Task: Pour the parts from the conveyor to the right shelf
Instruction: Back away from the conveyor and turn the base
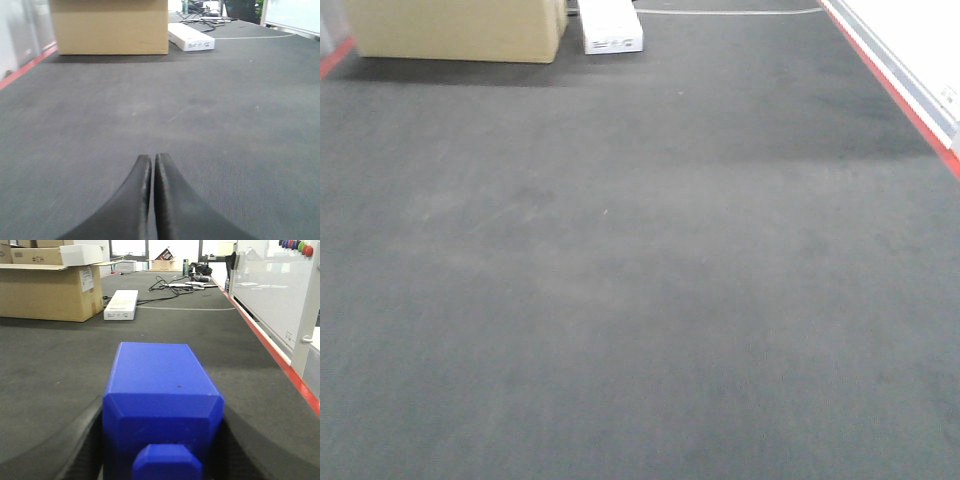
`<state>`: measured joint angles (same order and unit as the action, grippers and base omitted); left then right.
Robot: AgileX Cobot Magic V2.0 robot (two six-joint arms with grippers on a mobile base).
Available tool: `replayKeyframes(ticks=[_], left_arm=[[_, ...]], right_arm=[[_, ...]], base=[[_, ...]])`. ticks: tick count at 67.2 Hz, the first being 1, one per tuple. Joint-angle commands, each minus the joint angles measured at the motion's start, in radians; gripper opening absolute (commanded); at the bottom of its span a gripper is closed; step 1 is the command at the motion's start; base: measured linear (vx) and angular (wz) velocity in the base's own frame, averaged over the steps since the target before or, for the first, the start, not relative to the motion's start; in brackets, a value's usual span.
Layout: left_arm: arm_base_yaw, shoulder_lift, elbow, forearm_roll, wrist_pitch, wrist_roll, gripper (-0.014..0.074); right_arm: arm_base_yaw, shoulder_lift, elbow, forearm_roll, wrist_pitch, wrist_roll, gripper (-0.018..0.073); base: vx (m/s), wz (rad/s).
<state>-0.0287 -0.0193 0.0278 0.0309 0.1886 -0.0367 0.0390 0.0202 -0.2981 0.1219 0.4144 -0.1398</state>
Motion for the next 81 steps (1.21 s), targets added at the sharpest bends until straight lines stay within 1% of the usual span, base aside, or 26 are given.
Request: replayKeyframes(ticks=[1,45,81], left_arm=[[-0.005,-0.004,-0.019,-0.001,-0.07,-0.007,-0.0006],[-0.005,-0.004,-0.019,-0.001,-0.07,-0.007,-0.0006],[-0.005,-0.004,-0.019,-0.001,-0.07,-0.007,-0.0006]], right_arm=[[0.0,0.012,-0.025,0.001,-0.077,-0.005,-0.0005],[0.0,0.012,-0.025,0.001,-0.077,-0.005,-0.0005],[0.0,0.012,-0.025,0.001,-0.077,-0.005,-0.0005]], base=[[-0.24,0.15],[-0.34,0.03],[-0.32,-0.05]])
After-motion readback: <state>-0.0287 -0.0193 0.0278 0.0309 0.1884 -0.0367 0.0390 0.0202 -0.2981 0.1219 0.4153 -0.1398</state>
